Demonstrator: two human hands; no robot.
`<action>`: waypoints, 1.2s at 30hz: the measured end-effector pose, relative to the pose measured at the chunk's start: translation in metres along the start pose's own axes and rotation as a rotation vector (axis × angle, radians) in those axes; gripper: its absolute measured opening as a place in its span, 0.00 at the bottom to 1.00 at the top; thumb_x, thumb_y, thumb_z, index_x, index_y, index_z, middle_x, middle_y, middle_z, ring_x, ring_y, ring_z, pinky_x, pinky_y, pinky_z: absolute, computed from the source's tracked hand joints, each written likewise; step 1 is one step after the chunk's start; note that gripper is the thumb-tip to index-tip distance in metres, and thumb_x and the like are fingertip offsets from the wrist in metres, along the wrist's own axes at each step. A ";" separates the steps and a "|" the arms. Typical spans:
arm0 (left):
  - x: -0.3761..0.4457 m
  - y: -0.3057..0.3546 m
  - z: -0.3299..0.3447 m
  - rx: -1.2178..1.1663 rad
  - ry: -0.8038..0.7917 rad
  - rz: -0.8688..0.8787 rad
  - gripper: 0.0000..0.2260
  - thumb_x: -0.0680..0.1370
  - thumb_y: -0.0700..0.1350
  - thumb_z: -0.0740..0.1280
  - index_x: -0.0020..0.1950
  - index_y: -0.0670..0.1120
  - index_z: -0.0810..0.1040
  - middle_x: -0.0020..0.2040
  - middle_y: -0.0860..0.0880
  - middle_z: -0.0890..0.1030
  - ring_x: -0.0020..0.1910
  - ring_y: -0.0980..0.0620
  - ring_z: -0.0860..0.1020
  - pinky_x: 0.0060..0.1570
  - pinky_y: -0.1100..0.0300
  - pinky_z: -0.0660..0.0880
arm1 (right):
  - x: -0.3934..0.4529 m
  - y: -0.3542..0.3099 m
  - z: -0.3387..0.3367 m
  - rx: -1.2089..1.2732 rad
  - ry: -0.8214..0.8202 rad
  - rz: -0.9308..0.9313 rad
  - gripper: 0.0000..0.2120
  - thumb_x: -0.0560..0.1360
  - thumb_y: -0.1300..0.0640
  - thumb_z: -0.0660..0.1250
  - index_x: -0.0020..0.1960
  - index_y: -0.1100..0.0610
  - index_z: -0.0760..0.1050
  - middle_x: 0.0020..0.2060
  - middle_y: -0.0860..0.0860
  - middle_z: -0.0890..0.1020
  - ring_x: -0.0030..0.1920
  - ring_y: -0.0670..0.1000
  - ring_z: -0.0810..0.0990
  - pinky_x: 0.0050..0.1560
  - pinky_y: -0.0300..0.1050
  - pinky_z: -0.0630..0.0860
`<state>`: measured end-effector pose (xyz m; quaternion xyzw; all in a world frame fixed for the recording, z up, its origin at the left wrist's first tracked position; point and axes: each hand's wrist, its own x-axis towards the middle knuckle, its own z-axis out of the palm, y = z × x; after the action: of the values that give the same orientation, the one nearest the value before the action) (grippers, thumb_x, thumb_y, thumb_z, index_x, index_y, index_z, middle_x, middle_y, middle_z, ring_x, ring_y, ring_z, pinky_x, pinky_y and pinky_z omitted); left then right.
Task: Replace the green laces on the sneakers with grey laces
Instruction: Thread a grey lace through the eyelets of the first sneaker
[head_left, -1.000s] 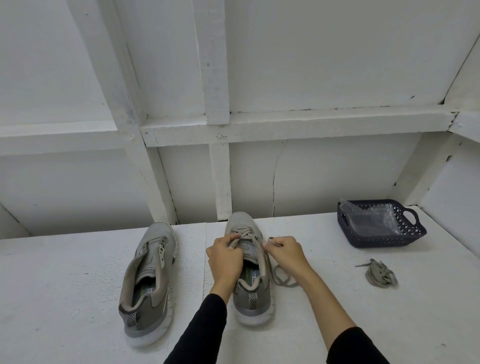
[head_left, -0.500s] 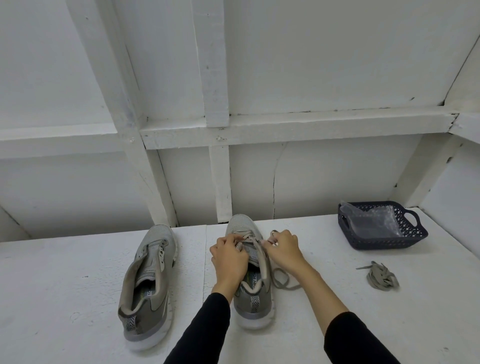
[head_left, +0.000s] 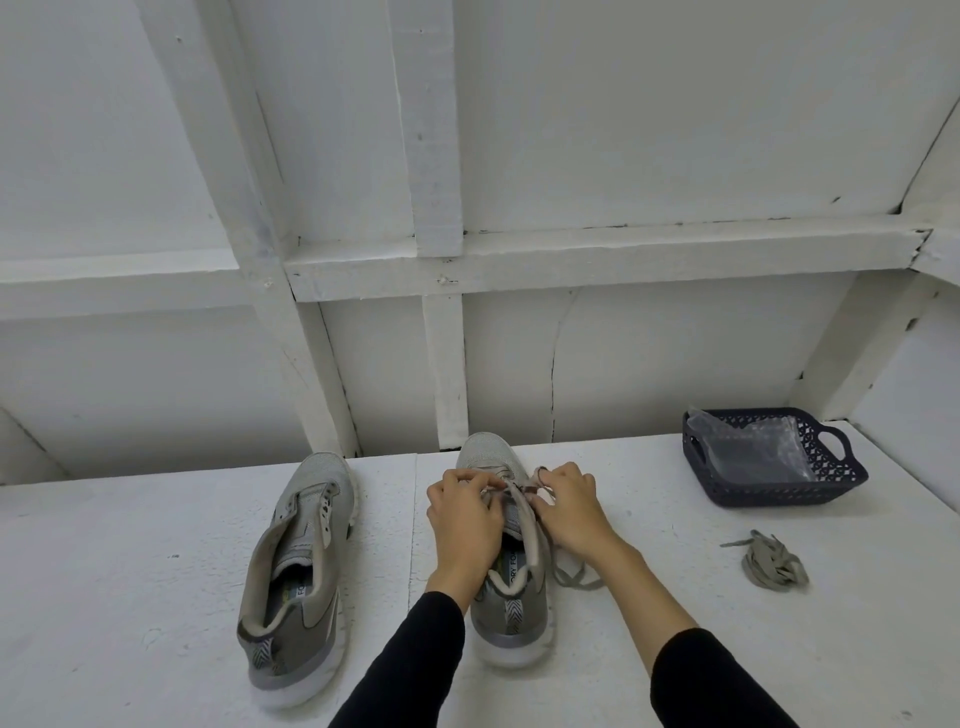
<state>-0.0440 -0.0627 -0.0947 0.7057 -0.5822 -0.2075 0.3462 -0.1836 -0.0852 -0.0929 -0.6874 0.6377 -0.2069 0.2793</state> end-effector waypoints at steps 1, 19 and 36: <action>0.001 -0.001 0.001 0.028 0.009 0.020 0.06 0.79 0.47 0.65 0.52 0.57 0.80 0.58 0.54 0.71 0.62 0.50 0.63 0.61 0.56 0.62 | 0.002 -0.001 0.000 0.026 -0.023 0.027 0.09 0.81 0.52 0.59 0.50 0.56 0.74 0.55 0.53 0.69 0.58 0.54 0.64 0.58 0.47 0.67; 0.001 0.003 -0.001 0.087 -0.102 -0.042 0.15 0.78 0.38 0.58 0.64 0.48 0.69 0.63 0.48 0.70 0.61 0.46 0.65 0.61 0.50 0.63 | 0.000 -0.009 -0.006 0.251 0.030 -0.069 0.09 0.75 0.64 0.66 0.39 0.57 0.69 0.33 0.49 0.74 0.34 0.47 0.70 0.33 0.32 0.66; 0.001 -0.004 0.002 0.034 0.034 0.035 0.08 0.79 0.46 0.65 0.53 0.58 0.81 0.57 0.54 0.72 0.60 0.51 0.65 0.58 0.55 0.65 | 0.006 -0.015 0.003 0.238 0.008 0.161 0.19 0.83 0.56 0.52 0.36 0.56 0.71 0.42 0.55 0.74 0.52 0.55 0.68 0.49 0.47 0.65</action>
<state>-0.0426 -0.0638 -0.0986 0.7046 -0.5921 -0.1792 0.3476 -0.1703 -0.0903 -0.0857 -0.5954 0.6627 -0.2606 0.3720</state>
